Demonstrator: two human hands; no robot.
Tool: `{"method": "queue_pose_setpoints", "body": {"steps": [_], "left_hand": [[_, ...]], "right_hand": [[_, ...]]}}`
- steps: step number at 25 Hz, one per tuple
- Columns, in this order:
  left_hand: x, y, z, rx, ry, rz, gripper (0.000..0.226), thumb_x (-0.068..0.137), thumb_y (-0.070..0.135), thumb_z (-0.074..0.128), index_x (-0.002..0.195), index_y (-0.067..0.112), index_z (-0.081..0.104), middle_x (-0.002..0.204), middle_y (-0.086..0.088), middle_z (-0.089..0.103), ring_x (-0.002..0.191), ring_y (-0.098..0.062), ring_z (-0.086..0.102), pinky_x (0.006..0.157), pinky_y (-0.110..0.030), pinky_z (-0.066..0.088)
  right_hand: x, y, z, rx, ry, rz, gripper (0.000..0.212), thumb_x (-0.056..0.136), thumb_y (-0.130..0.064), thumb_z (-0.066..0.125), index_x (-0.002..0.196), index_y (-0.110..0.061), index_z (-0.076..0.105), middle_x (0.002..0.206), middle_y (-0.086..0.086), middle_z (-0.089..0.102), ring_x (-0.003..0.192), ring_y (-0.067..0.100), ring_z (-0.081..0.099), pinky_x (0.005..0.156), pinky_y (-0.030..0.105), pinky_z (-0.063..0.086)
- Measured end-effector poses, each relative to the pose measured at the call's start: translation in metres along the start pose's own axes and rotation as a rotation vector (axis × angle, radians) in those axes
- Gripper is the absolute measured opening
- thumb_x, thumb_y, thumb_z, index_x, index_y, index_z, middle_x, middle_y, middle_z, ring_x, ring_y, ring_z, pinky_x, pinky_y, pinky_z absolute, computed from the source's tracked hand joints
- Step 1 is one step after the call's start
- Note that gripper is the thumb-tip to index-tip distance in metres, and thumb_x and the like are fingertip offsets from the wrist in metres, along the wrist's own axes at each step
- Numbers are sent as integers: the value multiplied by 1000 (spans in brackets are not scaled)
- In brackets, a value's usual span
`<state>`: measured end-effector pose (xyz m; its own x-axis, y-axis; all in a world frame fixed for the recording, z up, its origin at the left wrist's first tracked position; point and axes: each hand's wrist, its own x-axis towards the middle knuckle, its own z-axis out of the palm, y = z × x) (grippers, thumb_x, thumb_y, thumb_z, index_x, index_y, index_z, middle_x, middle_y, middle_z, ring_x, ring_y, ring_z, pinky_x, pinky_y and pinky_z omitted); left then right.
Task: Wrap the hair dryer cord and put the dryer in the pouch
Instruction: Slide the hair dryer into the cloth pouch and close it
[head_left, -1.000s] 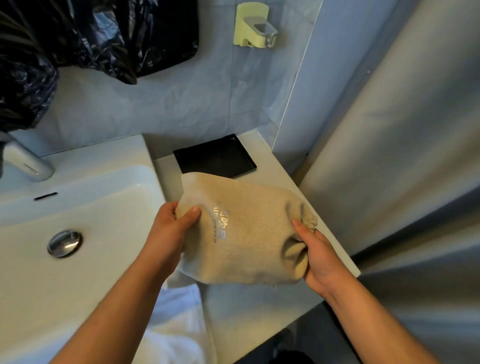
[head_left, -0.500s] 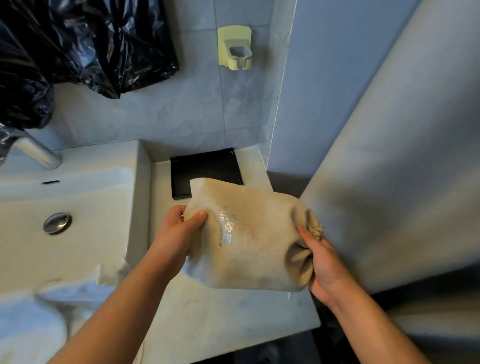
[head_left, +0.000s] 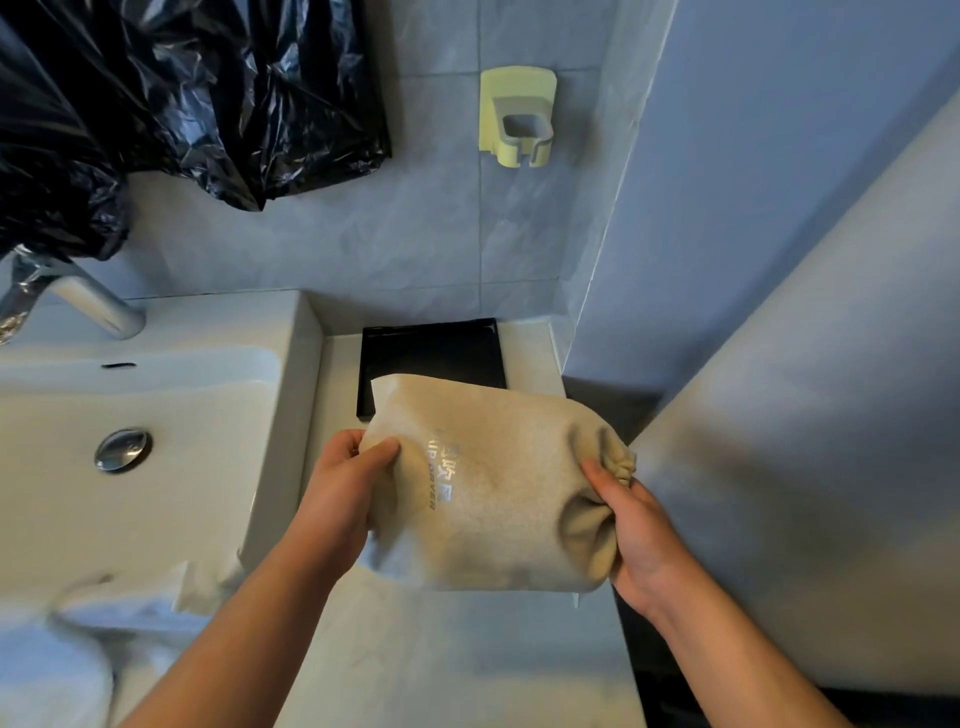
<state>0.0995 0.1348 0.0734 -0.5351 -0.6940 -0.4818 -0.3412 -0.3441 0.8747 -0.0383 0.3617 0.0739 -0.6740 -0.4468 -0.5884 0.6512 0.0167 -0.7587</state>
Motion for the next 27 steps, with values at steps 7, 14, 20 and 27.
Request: {"method": "queue_pose_setpoints", "body": {"steps": [7,14,20,27], "left_hand": [[91,3,3,-76,65,-55,22,94,25,60,109,9,57,110,-15,68,101,-33,66,86,-49,55],[177,15,4,-63,109,-61,29,97,22,58,116,1,56,106,-15,67,89,-27,64,74,-39,54],[230,19,-2,-43,112,-124,24,98,20,58,112,1,58,100,-17,66,82,-27,63,65,-36,52],[268,7,-8,110,169,-160,25,95,24,62,109,4,60,103,-20,68,85,-33,65,78,-50,57]], "right_hand": [[93,-28,41,-66,23,1,43,78,-33,72,118,-20,65,107,6,75,98,24,70,78,37,55],[188,-36,73,-114,-5,18,39,85,-26,70,122,-21,61,110,9,72,95,26,70,72,37,57],[250,-42,96,-235,-49,47,32,86,-24,70,117,-24,63,107,6,74,98,25,69,82,40,56],[288,-27,108,-454,-1,59,69,59,-43,81,122,-24,61,111,0,71,101,23,67,95,45,52]]}}
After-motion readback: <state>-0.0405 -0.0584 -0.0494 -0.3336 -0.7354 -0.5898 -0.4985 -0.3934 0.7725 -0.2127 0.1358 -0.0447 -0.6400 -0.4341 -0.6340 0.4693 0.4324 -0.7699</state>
